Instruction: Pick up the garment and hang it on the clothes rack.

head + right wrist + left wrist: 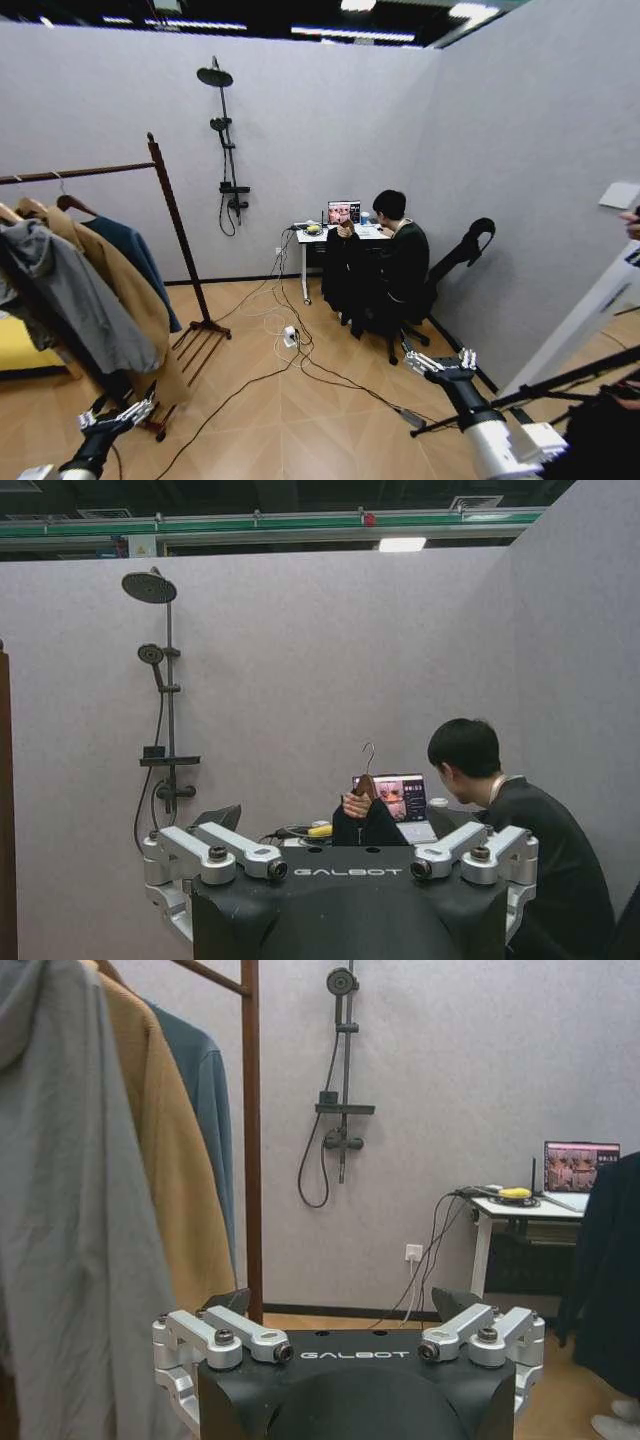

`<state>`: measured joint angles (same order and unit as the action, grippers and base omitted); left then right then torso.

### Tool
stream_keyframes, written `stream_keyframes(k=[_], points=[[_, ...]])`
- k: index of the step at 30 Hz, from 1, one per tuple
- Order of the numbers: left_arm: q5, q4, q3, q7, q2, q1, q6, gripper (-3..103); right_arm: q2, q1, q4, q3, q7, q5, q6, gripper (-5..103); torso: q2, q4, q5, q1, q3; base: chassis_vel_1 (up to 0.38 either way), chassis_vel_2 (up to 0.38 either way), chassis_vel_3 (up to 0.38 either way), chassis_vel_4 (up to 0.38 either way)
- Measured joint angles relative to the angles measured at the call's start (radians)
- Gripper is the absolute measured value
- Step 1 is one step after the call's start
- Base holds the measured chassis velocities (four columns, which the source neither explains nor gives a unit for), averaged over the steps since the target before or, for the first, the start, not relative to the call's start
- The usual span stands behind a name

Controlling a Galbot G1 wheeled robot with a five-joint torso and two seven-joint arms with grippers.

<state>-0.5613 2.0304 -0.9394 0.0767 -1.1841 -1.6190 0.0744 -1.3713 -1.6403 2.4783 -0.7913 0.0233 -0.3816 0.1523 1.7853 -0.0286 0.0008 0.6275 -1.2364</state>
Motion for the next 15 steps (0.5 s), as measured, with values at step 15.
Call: stream_keyframes(k=[15], points=[[0.000,0.000,0.000,0.000,0.000,0.000,0.000,100,-0.004,0.000,0.000,0.002,0.000,0.003,-0.001,100,0.000,-0.0005,-0.0029,0.000,0.000,-0.352,0.353,0.358,-0.351]])
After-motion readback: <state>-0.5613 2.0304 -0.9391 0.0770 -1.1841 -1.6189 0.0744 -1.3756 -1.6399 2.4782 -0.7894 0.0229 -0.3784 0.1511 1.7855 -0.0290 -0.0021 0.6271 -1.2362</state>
